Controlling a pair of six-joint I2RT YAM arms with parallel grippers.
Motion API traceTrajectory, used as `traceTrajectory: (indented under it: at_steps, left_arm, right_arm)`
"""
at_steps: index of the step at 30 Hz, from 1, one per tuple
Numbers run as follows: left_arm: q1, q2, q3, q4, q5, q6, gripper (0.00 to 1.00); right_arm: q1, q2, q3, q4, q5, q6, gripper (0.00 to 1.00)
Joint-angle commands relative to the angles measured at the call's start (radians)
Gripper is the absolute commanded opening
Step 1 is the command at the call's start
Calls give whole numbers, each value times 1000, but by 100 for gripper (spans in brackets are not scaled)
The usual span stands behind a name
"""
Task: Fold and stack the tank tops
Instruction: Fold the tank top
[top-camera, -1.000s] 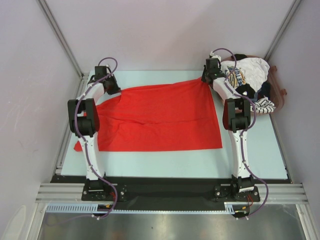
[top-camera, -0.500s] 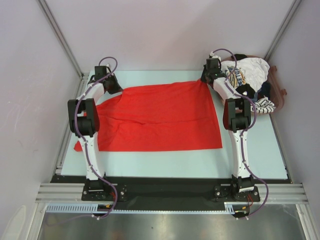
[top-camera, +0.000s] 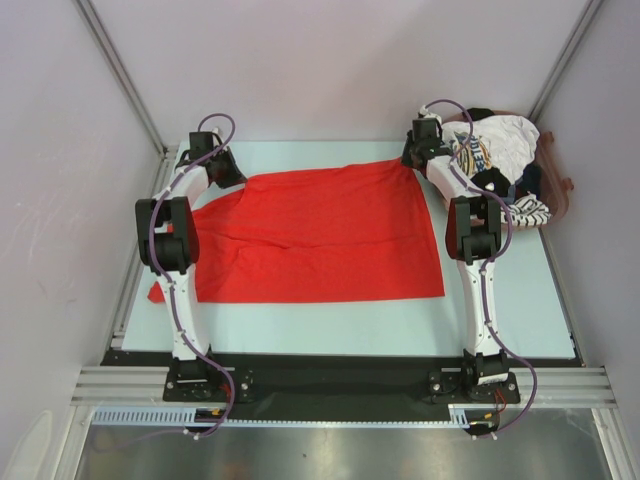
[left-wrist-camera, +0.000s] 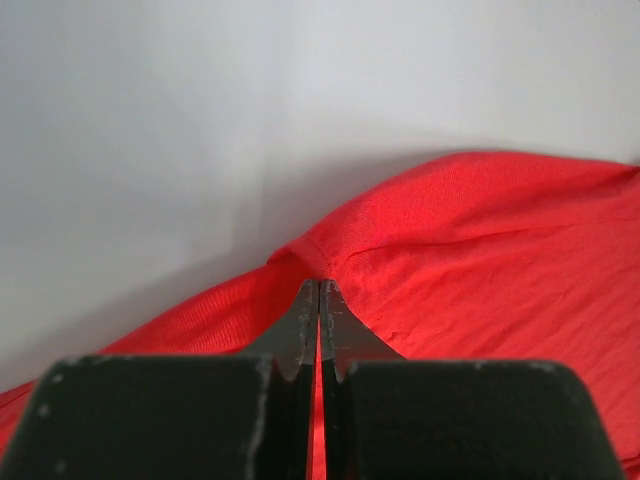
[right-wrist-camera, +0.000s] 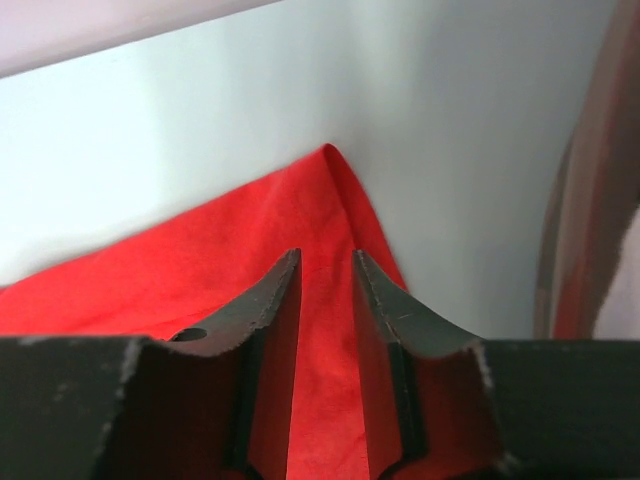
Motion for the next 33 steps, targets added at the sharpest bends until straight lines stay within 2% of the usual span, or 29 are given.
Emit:
traceTrajectory:
  at_steps: [1,7,13,17,27,33]
  left_arm:
    - [-1,-25,30,20,21,6,0]
    - [-3,-25,27,17,21,11,0]
    - [-3,-20,33,15,23,9,0]
    - [-4,-25,32,12,15,12,0]
    - [-4,-28,33,7,11,19,0]
    - [-7,-28,36,9,11,20,0]
  right_arm:
    - [7,22,23,-20,75,-46,33]
    - [24,93,128,-107,112,-78,33]
    - [24,88,115,-109,115,-71,33]
    - [23,88,116,-103,112,-75,29]
    - [31,76,118,-80,132,-103,36]
    - [47,77,118,-65,169,-138,28]
